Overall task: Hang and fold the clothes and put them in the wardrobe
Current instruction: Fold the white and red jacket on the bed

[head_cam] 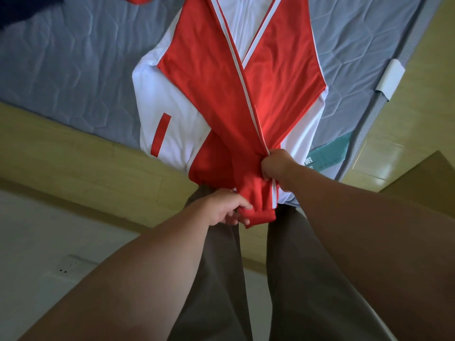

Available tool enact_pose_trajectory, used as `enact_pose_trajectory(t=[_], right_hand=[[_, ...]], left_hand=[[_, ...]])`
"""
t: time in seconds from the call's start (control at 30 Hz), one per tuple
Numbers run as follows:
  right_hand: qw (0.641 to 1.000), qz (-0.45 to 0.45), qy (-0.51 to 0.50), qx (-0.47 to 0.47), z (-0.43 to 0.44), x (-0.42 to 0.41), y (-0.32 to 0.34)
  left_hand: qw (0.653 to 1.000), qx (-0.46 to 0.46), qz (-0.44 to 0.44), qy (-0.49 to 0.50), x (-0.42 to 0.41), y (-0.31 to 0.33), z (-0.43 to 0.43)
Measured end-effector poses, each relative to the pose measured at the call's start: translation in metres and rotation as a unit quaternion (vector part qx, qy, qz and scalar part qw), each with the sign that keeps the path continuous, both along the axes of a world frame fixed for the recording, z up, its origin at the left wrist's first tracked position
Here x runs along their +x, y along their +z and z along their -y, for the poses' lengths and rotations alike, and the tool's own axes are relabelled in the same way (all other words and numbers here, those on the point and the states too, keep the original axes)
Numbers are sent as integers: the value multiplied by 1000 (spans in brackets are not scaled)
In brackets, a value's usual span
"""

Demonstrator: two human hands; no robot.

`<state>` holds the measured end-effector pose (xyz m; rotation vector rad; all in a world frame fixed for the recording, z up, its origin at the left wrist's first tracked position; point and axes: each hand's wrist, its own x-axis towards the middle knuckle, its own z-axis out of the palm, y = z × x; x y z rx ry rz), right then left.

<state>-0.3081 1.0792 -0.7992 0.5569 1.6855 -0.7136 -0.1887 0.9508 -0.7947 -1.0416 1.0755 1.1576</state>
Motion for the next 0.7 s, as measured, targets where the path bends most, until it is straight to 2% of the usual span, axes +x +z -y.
enact_pose_trajectory(t=[0.1, 0.2, 0.27, 0.47, 0.7], right_hand=[[997, -6, 60, 40, -6, 5, -8], [995, -40, 66, 61, -11, 10, -16], [992, -66, 81, 73, -12, 11, -19], [982, -85, 140, 96, -8, 11, -19], [952, -53, 285, 99, -2, -1, -8]], left_hand=[[999, 2, -16, 29, -3, -1, -1], [981, -75, -46, 172, -15, -9, -3], [969, -132, -57, 202, -22, -16, -5], [956, -264, -129, 14, -27, -30, 5], [951, -266, -116, -107, -50, -22, 38]])
